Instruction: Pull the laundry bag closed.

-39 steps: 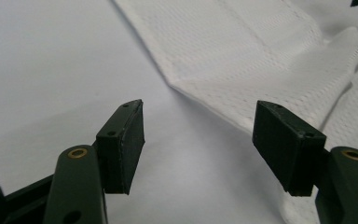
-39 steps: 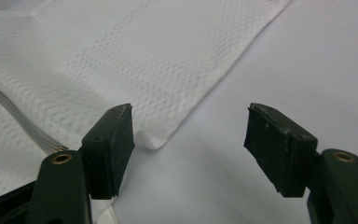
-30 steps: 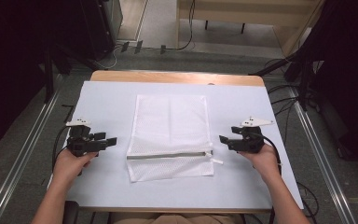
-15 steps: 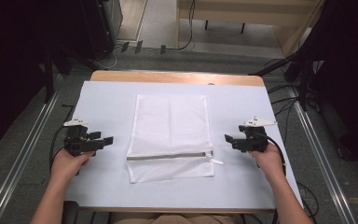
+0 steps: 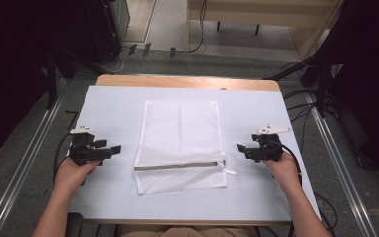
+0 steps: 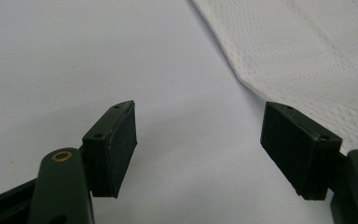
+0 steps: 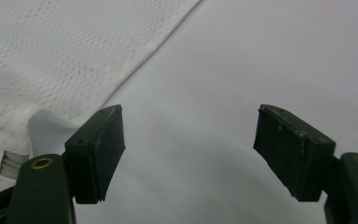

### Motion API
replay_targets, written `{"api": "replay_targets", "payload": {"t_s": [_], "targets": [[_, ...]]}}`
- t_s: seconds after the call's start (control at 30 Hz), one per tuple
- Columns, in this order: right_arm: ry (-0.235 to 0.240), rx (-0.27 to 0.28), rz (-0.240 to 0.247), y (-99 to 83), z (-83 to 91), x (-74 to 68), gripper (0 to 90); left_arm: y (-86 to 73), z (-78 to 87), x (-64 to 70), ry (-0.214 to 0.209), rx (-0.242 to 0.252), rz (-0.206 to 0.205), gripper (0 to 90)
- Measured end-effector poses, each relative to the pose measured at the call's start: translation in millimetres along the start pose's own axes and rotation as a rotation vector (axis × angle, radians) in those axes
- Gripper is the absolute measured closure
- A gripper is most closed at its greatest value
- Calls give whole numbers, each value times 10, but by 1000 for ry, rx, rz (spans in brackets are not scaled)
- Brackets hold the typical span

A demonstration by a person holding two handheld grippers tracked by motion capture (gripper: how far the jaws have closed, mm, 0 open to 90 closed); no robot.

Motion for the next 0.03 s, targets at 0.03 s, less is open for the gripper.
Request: {"api": "replay_targets", "payload": {"t_s": [0.03], "targets": [[-1, 0, 0, -1, -3, 0, 251, -1, -3, -4, 8, 1, -4, 271]]}}
Point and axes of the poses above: each handheld gripper's, and its own axes: z roughly backward along the jaws, y roughly out of its top, x roughly to its right, the point moved 8 cm from there along -z, roughly forward along the jaws, and after that the axes turned 10 degrees about z, right-handed, at the moved point
